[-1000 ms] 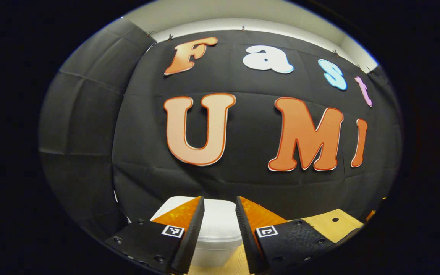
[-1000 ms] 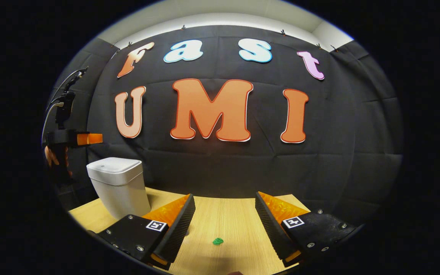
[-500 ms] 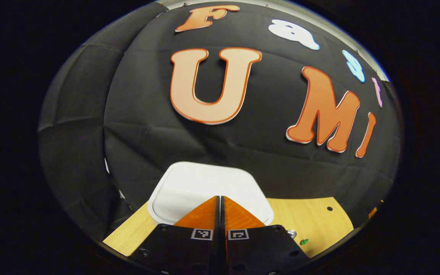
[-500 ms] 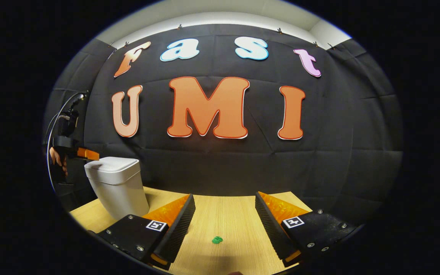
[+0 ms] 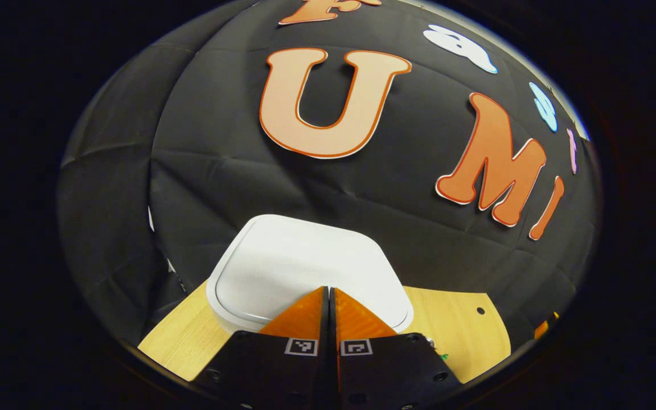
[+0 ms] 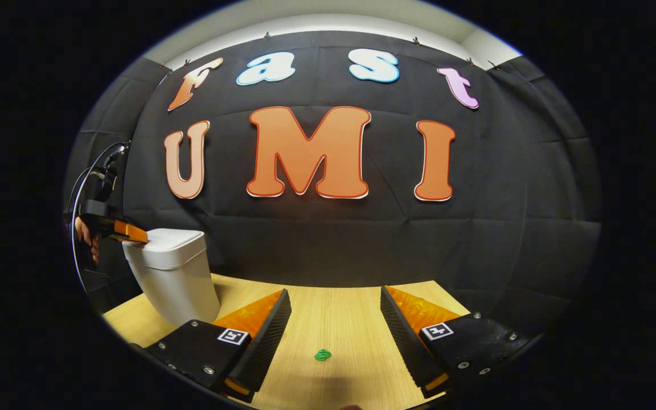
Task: Press the lid of the desktop garbage bin to open it, pick up the crumpled paper on the desktop and throw it into the bin, then pick up the pop can on the desktop and drop it into the bin, and finally close the garbage bin lid.
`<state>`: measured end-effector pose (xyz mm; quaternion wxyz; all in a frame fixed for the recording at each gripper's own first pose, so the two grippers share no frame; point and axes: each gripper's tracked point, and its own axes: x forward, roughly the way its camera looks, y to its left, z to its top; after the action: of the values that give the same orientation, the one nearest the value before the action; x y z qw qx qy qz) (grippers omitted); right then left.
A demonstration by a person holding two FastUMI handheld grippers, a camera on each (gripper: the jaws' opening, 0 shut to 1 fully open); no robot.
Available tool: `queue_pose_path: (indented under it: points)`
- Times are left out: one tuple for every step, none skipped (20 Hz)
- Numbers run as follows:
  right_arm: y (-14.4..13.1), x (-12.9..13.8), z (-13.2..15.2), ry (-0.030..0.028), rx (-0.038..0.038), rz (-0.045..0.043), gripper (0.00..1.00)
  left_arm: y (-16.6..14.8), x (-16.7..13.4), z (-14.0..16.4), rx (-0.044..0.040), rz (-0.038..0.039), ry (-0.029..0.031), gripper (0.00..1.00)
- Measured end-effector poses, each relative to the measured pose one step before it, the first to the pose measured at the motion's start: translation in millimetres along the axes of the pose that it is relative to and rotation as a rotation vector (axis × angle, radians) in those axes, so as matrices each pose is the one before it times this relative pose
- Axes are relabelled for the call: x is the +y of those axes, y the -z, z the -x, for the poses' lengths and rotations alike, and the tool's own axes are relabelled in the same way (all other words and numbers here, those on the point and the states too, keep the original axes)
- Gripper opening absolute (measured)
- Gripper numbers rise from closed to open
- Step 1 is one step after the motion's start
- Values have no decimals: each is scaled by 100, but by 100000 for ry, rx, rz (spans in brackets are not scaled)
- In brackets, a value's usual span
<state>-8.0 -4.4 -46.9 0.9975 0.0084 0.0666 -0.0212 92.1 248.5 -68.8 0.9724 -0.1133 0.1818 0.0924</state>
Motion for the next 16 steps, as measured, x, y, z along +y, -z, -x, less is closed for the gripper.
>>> queue_pose_path:
  points:
    - [144,11,-86,-381,197,-356,94,-450,323,714,-1621,-4995,-3509,0]
    - [67,25,-101,96,64,143,94,-1287,346,557,-4713,-5093,-4318,0]
    - [131,-10,-160,112,353,109,94,-2198,-322,732,-8653,-3826,-1020,1]
    - [303,63,-138,-194,644,-218,94,-2635,-412,685,-10770,-2301,-1231,1]
    - [168,137,-75,-455,485,-415,94,-1956,-563,1021,-6335,-1301,40,0]
    - [12,25,-67,-79,162,-57,94,-1086,-660,1460,-1990,-203,3,0]
    - [69,88,-158,-198,213,93,94,-109,-864,1262,-710,919,381,0]
    - [221,-16,-104,-187,323,120,94,3,-790,1022,40,1507,419,0]
    - [253,123,-164,-251,552,5,94,209,-986,863,-426,1330,2082,4]
    - [207,160,-157,-584,303,58,94,199,-847,882,-255,308,1588,10]
    - [168,228,-327,-714,169,477,94,-91,-995,806,-1468,82,2375,27]
    - [582,262,-436,-1000,764,665,94,-398,-1063,842,-1607,-262,2700,34]
    - [682,268,-369,-1109,656,708,94,-18,-799,597,-1581,-333,1497,45]
    - [907,193,-509,-938,955,621,94,-166,-594,599,-671,-413,1484,57]
    - [1029,116,-629,-677,1045,682,94,-96,-756,655,-851,-121,1094,66]
    - [1232,92,-778,-966,923,1248,94,-180,-705,719,72,73,292,75]
